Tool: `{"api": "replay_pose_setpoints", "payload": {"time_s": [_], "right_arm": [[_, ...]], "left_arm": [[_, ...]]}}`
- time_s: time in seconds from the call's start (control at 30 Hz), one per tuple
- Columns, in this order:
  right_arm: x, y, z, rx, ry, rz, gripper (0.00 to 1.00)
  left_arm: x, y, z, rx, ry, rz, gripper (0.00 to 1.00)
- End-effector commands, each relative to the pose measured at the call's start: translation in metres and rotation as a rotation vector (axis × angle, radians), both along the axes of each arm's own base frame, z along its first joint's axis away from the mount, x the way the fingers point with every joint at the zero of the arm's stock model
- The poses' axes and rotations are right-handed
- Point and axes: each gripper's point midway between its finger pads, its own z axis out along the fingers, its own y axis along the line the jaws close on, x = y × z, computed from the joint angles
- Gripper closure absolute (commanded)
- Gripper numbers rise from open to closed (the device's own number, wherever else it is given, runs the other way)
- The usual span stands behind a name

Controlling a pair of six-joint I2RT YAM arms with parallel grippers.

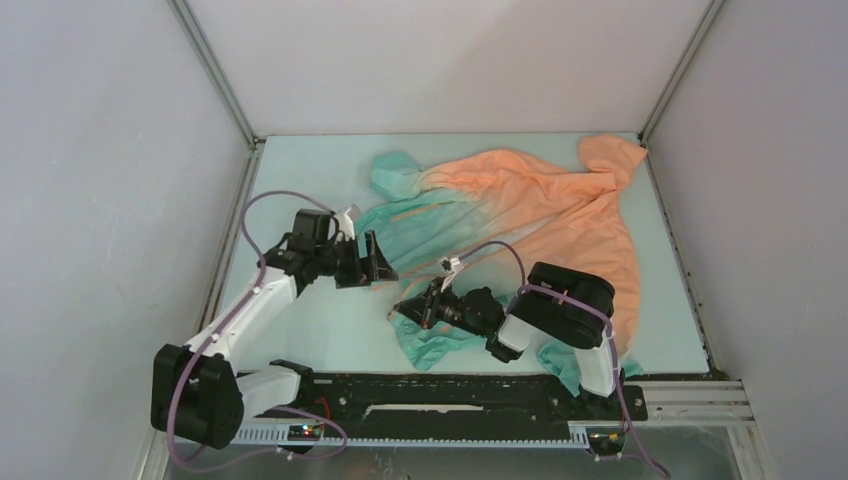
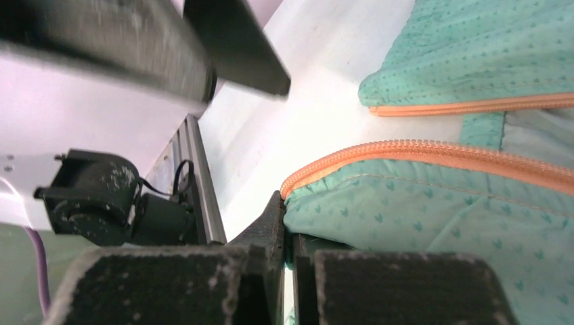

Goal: Zip up the jacket

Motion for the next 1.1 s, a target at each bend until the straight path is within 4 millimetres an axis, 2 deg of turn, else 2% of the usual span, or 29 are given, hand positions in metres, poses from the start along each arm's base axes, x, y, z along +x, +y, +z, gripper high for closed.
{"api": "replay_pose_setpoints", "payload": {"time_s": [0.0, 0.13, 0.3, 0.37, 0.47, 0.57, 0.77, 0.93, 1.07], "right_arm": [[-0.013, -0.001, 0.010, 0.003, -0.131, 0.098, 1.00], [-0.017, -0.005, 0.004, -0.016, -0.151, 0.130, 1.00], [-0.021, -0.013, 0.000, -0.031, -0.148, 0.162, 1.00], [-0.024, -0.017, 0.002, -0.034, -0.163, 0.171, 1.00], [-0.027, -0.020, 0.004, -0.034, -0.168, 0.180, 1.00], [-0.028, -0.019, 0.004, -0.032, -0.170, 0.189, 1.00], [-0.030, -0.020, 0.005, -0.025, -0.163, 0.212, 1.00], [-0.033, -0.020, 0.006, -0.021, -0.158, 0.226, 1.00], [-0.035, -0.020, 0.006, -0.021, -0.158, 0.234, 1.00]], "left_arm": [[0.023, 0.028, 0.012, 0.238, -0.102, -0.029, 0.15], [0.041, 0.046, -0.002, 0.453, -0.157, -0.095, 0.23], [0.053, 0.034, -0.010, 0.535, -0.301, -0.317, 0.31], [0.053, 0.030, -0.012, 0.546, -0.290, -0.417, 0.36], [0.061, 0.033, -0.031, 0.620, -0.215, -0.484, 0.38], [0.064, 0.027, -0.045, 0.679, -0.183, -0.548, 0.37], [0.075, 0.024, -0.057, 0.715, -0.157, -0.563, 0.42], [0.064, 0.021, -0.070, 0.690, -0.110, -0.611, 0.45], [0.073, 0.025, -0.079, 0.736, -0.095, -0.593, 0.44]]}}
